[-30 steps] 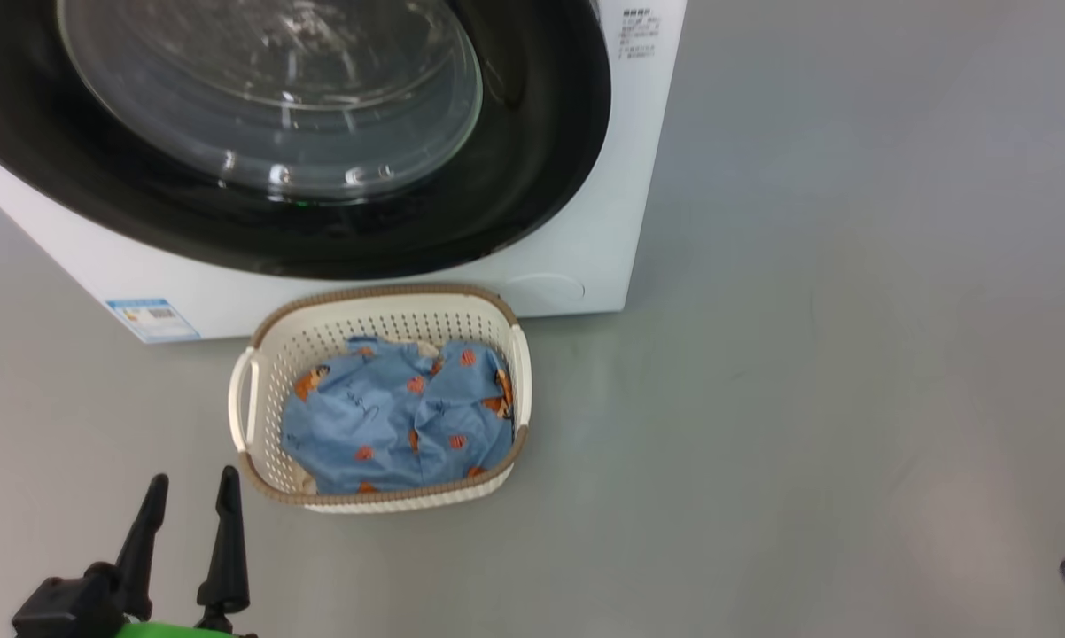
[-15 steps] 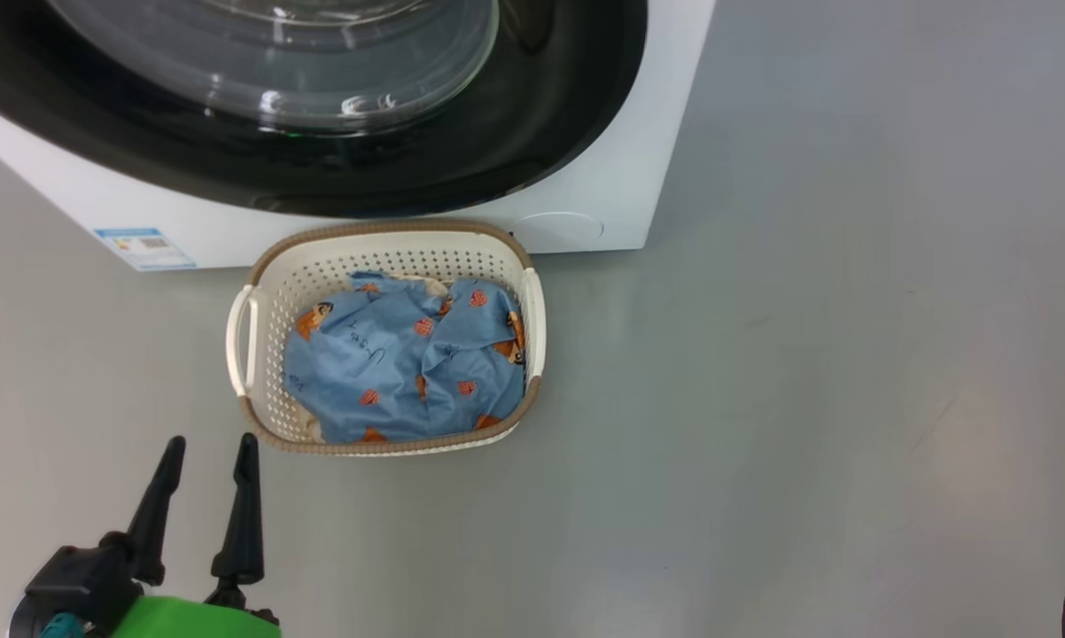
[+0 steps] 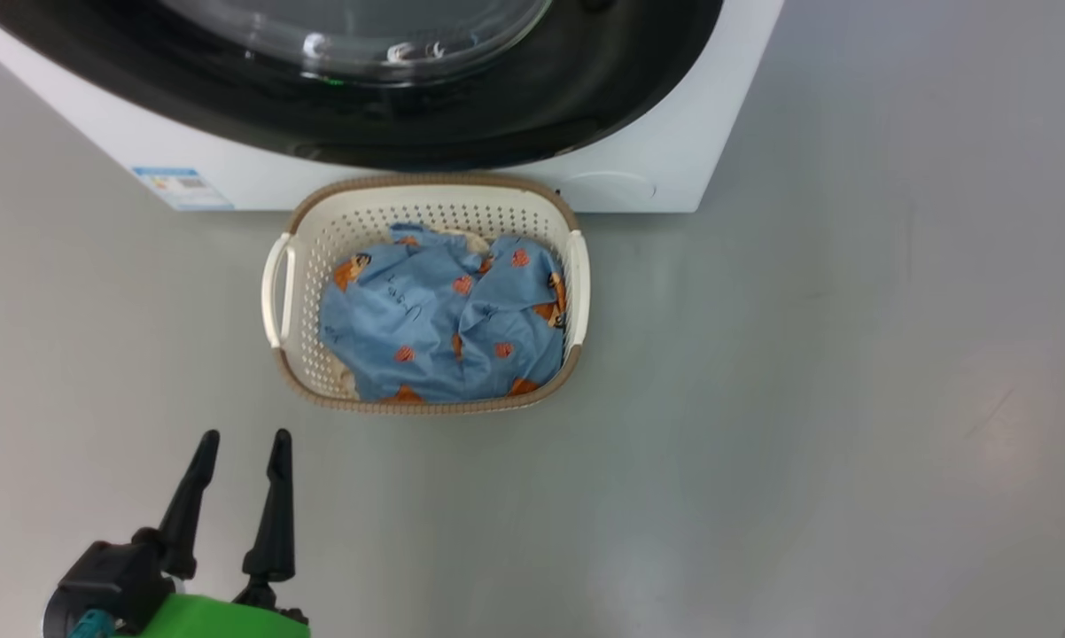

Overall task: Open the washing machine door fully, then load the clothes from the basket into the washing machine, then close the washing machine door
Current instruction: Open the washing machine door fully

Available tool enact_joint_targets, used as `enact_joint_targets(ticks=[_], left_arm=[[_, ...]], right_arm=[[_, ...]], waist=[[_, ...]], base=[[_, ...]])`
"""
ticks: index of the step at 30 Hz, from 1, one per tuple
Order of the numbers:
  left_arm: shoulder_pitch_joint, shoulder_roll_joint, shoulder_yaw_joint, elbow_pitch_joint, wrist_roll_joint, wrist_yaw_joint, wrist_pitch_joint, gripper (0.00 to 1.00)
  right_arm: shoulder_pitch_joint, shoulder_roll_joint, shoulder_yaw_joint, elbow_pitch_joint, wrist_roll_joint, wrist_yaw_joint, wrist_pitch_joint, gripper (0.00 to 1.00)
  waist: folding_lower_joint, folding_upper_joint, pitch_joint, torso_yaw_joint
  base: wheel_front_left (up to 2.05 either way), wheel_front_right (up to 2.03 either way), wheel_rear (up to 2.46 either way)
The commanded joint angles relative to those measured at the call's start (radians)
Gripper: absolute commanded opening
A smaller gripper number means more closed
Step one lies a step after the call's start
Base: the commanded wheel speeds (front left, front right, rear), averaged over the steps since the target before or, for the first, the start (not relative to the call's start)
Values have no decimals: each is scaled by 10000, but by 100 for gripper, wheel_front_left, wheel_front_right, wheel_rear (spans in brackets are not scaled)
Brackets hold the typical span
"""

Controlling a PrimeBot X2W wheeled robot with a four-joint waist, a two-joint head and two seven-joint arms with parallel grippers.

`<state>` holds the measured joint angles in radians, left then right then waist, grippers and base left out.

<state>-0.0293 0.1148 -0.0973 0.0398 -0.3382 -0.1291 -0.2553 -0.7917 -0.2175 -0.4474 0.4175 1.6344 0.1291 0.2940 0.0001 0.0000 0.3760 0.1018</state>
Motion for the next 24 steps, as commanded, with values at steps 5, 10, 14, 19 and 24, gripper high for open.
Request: enact_joint_targets(ticks=[5, 10, 14, 19, 24], left_arm=[[-435, 87, 108, -297, 84, -16, -65, 100], [-621, -1, 26, -325, 81, -16, -65, 100], [-750, -84, -95, -321, 101, -16, -65, 100], [-888, -188, -132, -272, 116, -16, -65, 100], [-972, -270, -173, -212, 128, -16, -65, 100]], right_arm=[[-810, -60, 360, -170, -260, 16, 361, 0], [-1325, -76, 746, -64, -550, 16, 639, 0], [-1718, 14, 1107, -108, -674, 16, 822, 0], [-1987, 207, 1668, -254, -762, 16, 1221, 0], [-2209, 269, 2211, -287, -935, 16, 1489, 0]], waist=[[-1, 0, 649, 484], [-1, 0, 1031, 707], [-1, 0, 1236, 862], [-1, 0, 1380, 1027], [-1, 0, 1522, 1197]], base=[[0, 0, 0], [0, 0, 0], [0, 0, 0], [0, 0, 0], [0, 0, 0]])
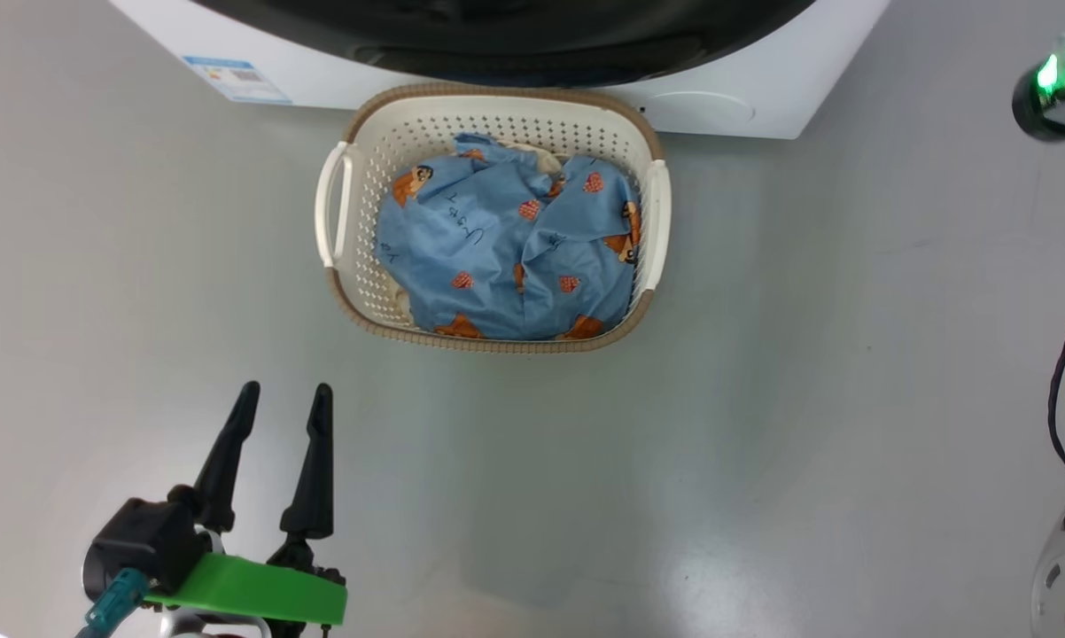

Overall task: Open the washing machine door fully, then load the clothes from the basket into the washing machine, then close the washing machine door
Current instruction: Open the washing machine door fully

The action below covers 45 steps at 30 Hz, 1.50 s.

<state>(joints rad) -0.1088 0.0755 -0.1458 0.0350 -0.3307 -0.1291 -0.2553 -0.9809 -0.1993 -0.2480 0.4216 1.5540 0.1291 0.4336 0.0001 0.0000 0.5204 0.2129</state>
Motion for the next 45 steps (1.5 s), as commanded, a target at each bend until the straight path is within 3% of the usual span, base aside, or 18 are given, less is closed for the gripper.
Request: enact_joint_targets(ticks=[1, 35, 45], left_arm=[[-187, 108, 309, -155, 57, -16, -65, 100], [-75, -248, 54, -200, -343, -16, -65, 100], [-144, -251, 55, -112, -502, -16, -65, 100]], right_arm=[[-358, 89, 326, -317, -161, 16, 141, 0], [-1760, -727, 1828, -112, -257, 16, 788, 0], [-1823, -794, 2330, -110, -93, 16, 1345, 0]], waist=[[0, 0, 99, 121], [0, 0, 855, 1232], [0, 0, 778, 1251]], base=[[0, 0, 0], [0, 0, 0], [0, 0, 0]])
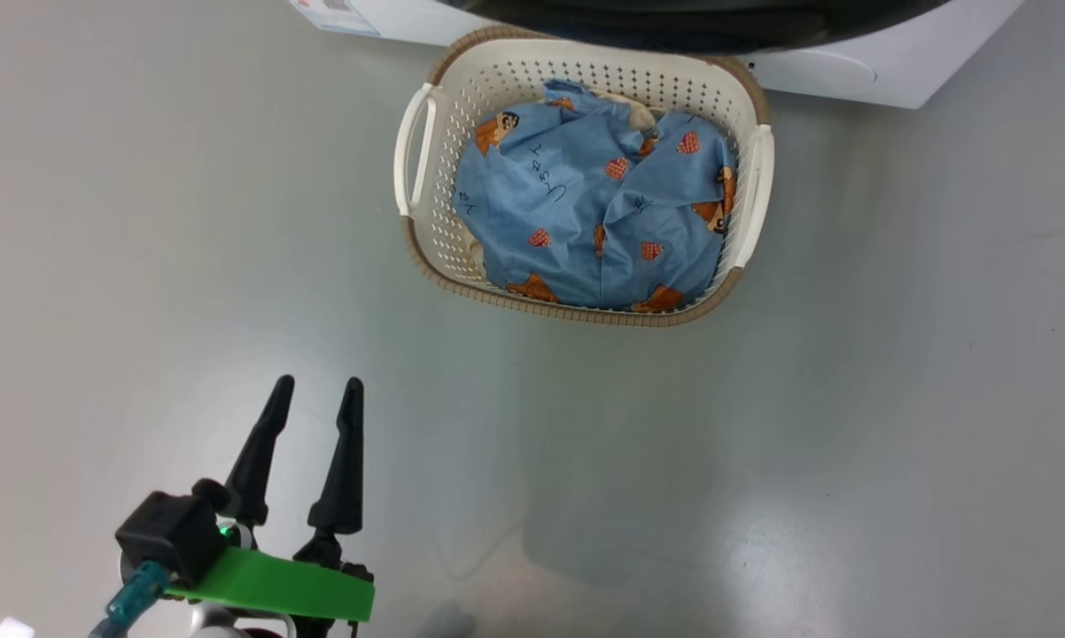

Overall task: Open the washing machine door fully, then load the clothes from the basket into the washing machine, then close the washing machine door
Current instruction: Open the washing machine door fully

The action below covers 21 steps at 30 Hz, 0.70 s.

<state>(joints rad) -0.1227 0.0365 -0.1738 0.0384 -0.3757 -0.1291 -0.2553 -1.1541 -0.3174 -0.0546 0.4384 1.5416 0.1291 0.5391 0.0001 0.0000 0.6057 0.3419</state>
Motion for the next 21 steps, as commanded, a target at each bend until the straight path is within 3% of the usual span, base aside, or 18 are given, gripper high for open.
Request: enact_joint_targets(ticks=[1, 21], left_arm=[[-36, 138, 345, -121, -67, -16, -65, 100], [-86, 138, 652, -55, -308, -16, -65, 100]], right_arm=[[-24, 418, 474, -283, 100, 16, 421, 0], [1213, 848, 1317, -344, 224, 16, 1350, 0]], waist=[[-1, 0, -175, -86], [-1, 0, -1113, -606]], base=[[0, 0, 0], [0, 0, 0]])
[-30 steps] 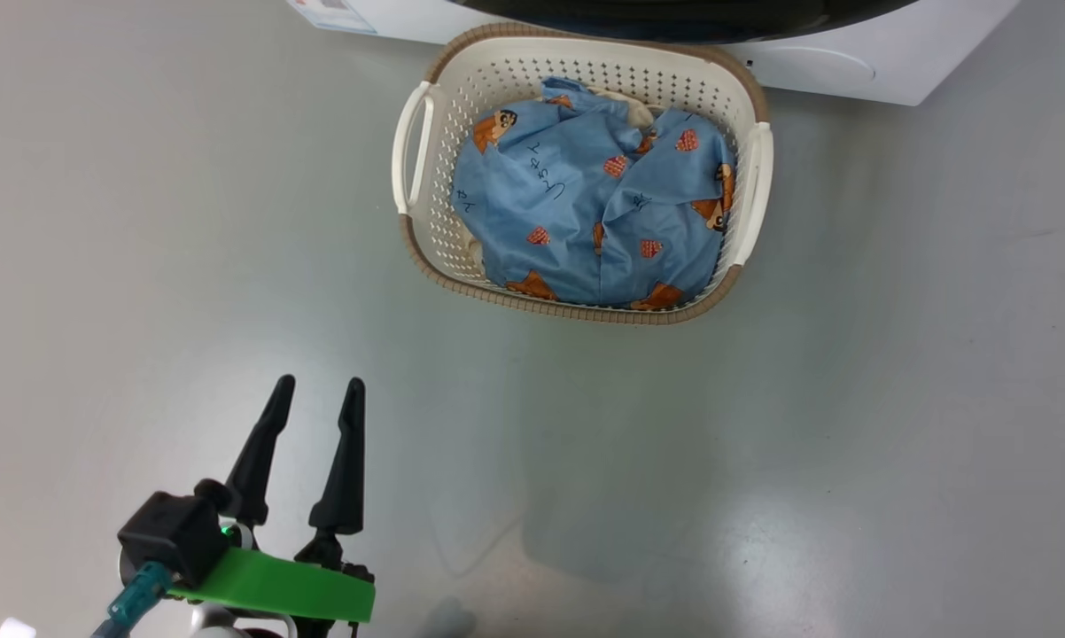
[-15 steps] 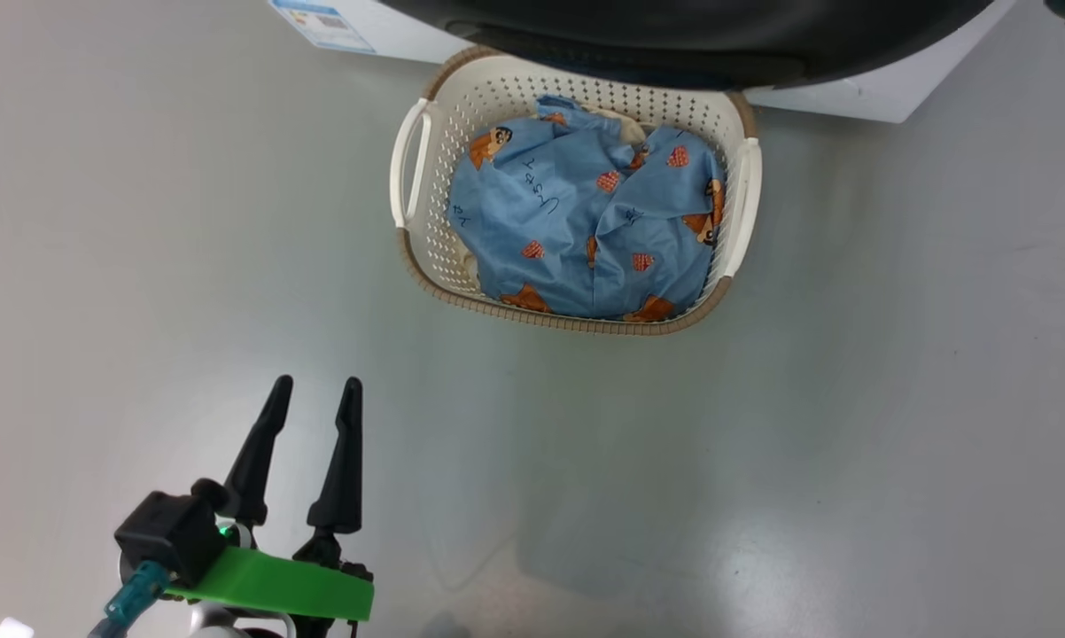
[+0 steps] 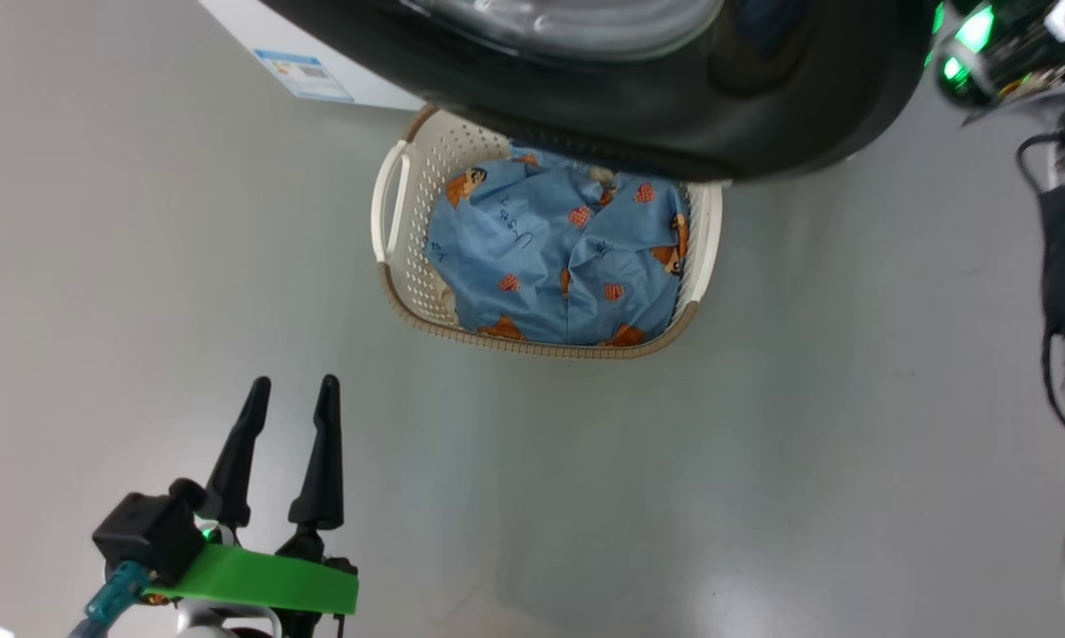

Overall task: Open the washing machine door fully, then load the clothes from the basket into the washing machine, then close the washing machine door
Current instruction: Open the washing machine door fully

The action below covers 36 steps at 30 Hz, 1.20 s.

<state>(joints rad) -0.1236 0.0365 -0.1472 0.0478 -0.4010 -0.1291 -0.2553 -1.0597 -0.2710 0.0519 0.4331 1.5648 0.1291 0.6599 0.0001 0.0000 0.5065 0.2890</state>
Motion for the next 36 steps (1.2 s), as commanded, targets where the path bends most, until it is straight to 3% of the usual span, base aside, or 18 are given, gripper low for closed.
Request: enact_joint_targets(ticks=[1, 17, 36], left_arm=[[-64, 138, 411, -142, -89, -16, -65, 100], [193, 137, 788, -2, -251, -16, -65, 100], [495, 137, 859, 140, -461, -16, -65, 100]], right_arm=[[379, 419, 330, -339, -15, 16, 205, 0], [2367, 1152, 1822, -1636, -74, 16, 1004, 0], [4092, 1854, 3579, -1939, -476, 16, 251, 0]], waist=[[-1, 0, -184, -104], [-1, 0, -1485, -480], [-1, 0, -2724, -445]], base=[[0, 0, 0], [0, 0, 0], [0, 0, 0]])
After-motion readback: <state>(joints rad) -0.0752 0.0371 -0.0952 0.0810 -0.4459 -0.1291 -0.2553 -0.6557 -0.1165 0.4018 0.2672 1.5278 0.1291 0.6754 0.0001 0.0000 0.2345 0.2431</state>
